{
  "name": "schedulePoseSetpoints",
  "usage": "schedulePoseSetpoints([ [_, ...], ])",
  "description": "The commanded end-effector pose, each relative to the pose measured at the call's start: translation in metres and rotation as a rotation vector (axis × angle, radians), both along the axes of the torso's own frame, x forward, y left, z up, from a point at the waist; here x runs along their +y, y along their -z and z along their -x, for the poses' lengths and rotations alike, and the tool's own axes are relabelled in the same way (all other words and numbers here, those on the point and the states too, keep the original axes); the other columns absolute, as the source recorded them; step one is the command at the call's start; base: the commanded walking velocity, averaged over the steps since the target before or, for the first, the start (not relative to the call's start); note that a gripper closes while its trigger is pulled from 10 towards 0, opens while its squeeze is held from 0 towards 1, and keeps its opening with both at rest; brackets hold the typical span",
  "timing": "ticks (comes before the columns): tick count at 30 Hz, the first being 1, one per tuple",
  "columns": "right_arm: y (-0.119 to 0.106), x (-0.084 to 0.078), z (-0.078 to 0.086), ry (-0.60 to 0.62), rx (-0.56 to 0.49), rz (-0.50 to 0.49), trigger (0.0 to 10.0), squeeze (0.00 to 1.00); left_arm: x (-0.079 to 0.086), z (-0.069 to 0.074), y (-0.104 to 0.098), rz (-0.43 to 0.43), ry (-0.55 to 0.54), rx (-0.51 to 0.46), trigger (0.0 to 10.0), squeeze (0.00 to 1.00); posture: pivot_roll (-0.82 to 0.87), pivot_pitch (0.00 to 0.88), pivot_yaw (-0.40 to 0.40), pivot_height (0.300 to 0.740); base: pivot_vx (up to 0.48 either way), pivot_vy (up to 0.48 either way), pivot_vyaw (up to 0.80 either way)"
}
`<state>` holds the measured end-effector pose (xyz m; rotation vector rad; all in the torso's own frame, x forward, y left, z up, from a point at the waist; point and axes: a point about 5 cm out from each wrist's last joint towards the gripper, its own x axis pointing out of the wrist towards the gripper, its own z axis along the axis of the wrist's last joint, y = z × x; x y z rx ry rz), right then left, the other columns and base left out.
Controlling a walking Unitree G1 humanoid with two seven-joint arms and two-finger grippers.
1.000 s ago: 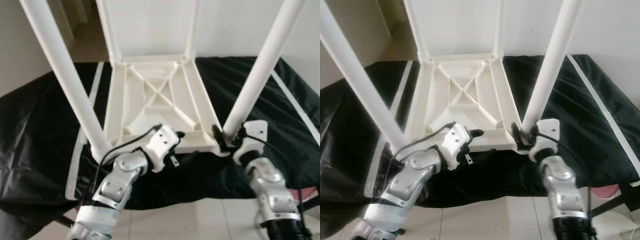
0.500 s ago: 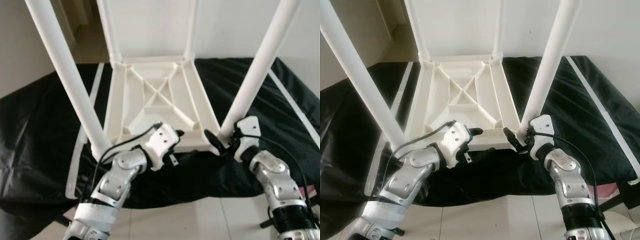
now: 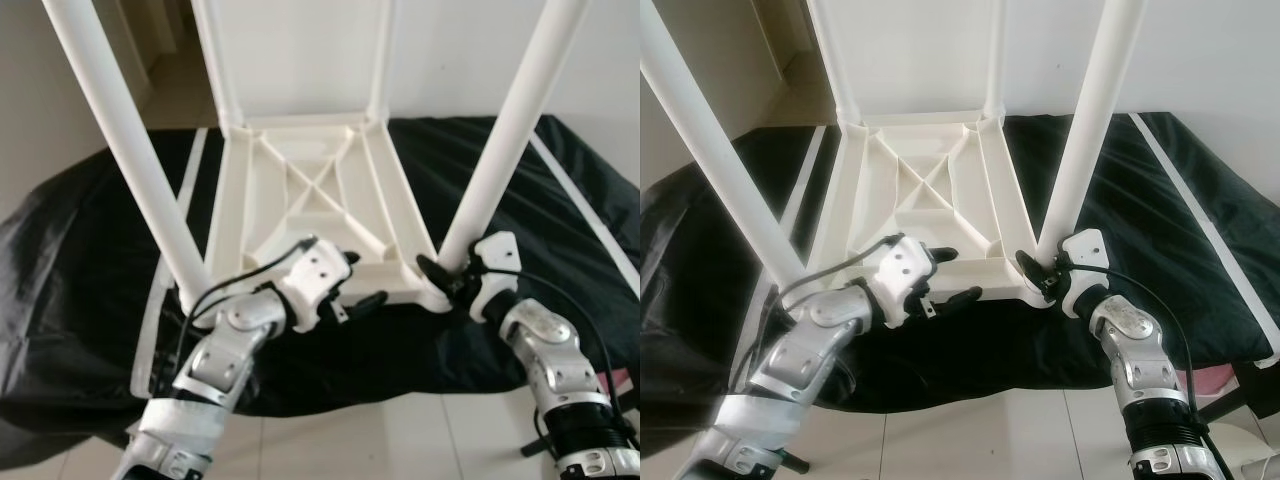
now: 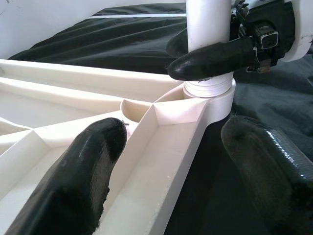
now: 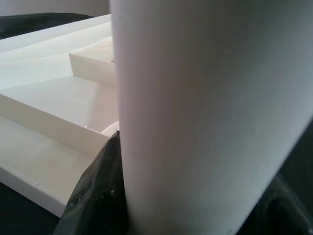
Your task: Building children table
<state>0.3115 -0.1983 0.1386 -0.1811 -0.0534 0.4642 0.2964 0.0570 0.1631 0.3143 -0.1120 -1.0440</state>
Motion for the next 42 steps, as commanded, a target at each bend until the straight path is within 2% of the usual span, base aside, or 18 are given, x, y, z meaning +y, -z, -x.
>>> schedulePoseSetpoints([
  [1, 0.016, -0.002, 0.003, 0.016, 0.055, 0.091, 0.4, 0.0, -0.001, 0.001, 0.004, -0.022, 0.016, 0.008, 10.0, 0.0, -0.08, 0.053, 0.012, 0.74, 0.0, 0.0, 0.0],
  [2, 0.016, -0.005, 0.002, 0.057, 0.066, 0.077, 10.0, 0.0, -0.002, 0.002, 0.005, -0.017, 0.018, 0.011, 10.0, 0.0, -0.08, 0.057, 0.01, 0.74, 0.0, 0.0, 0.0],
  [3, 0.017, -0.008, 0.0, 0.109, 0.081, 0.052, 10.0, 0.0, -0.004, 0.003, 0.005, -0.01, 0.02, 0.016, 10.0, 0.0, -0.08, 0.058, 0.008, 0.74, 0.0, 0.0, 0.0],
  [8, 0.016, -0.009, -0.001, 0.184, 0.074, 0.017, 10.0, 0.0, -0.006, 0.004, 0.006, -0.004, 0.023, 0.021, 10.0, 0.0, -0.08, 0.06, 0.007, 0.74, 0.0, 0.0, 0.0],
  [9, 0.015, -0.008, -0.001, 0.243, 0.066, -0.011, 10.0, 0.0, -0.007, 0.005, 0.007, 0.0, 0.026, 0.024, 10.0, 0.0, -0.08, 0.062, 0.007, 0.74, 0.0, 0.0, 0.0],
  [18, 0.018, 0.0, 0.005, 0.484, 0.077, -0.13, 10.0, 0.0, -0.009, 0.008, 0.008, 0.004, 0.036, 0.031, 10.0, 0.0, -0.09, 0.063, 0.01, 0.74, 0.0, 0.0, 0.0],
  [23, 0.021, 0.003, 0.007, 0.523, 0.085, -0.143, 10.0, 0.0, -0.009, 0.007, 0.008, 0.004, 0.036, 0.032, 10.0, 0.0, -0.09, 0.063, 0.011, 0.74, 0.0, 0.0, 0.0],
  [28, 0.027, 0.008, 0.011, 0.758, 0.119, -0.257, 10.0, 0.0, -0.01, 0.007, 0.007, 0.003, 0.037, 0.028, 10.0, 0.0, -0.08, 0.059, 0.01, 0.74, 0.0, 0.0, 0.0],
  [32, 0.027, 0.011, 0.011, 0.825, 0.115, -0.262, 10.0, 0.0, -0.011, 0.007, 0.007, 0.004, 0.038, 0.028, 10.0, 0.0, -0.08, 0.056, 0.012, 0.74, 0.0, 0.0, 0.0],
  [34, 0.026, 0.015, 0.012, 0.905, 0.108, -0.263, 10.0, 0.0, -0.011, 0.007, 0.007, 0.004, 0.039, 0.027, 10.0, 0.0, -0.08, 0.052, 0.013, 0.74, 0.0, 0.0, 0.0],
  [38, 0.024, 0.026, 0.012, 0.887, 0.104, -0.265, 10.0, 0.0, -0.013, 0.007, 0.007, 0.008, 0.043, 0.026, 10.0, 0.0, -0.08, 0.05, 0.014, 0.74, 0.0, 0.0, 0.0],
  [42, 0.023, 0.027, 0.011, 0.888, 0.103, -0.26, 10.0, 0.0, -0.012, 0.007, 0.007, 0.006, 0.044, 0.025, 10.0, 0.0, -0.08, 0.048, 0.013, 0.74, 0.0, 0.0, 0.0],
])
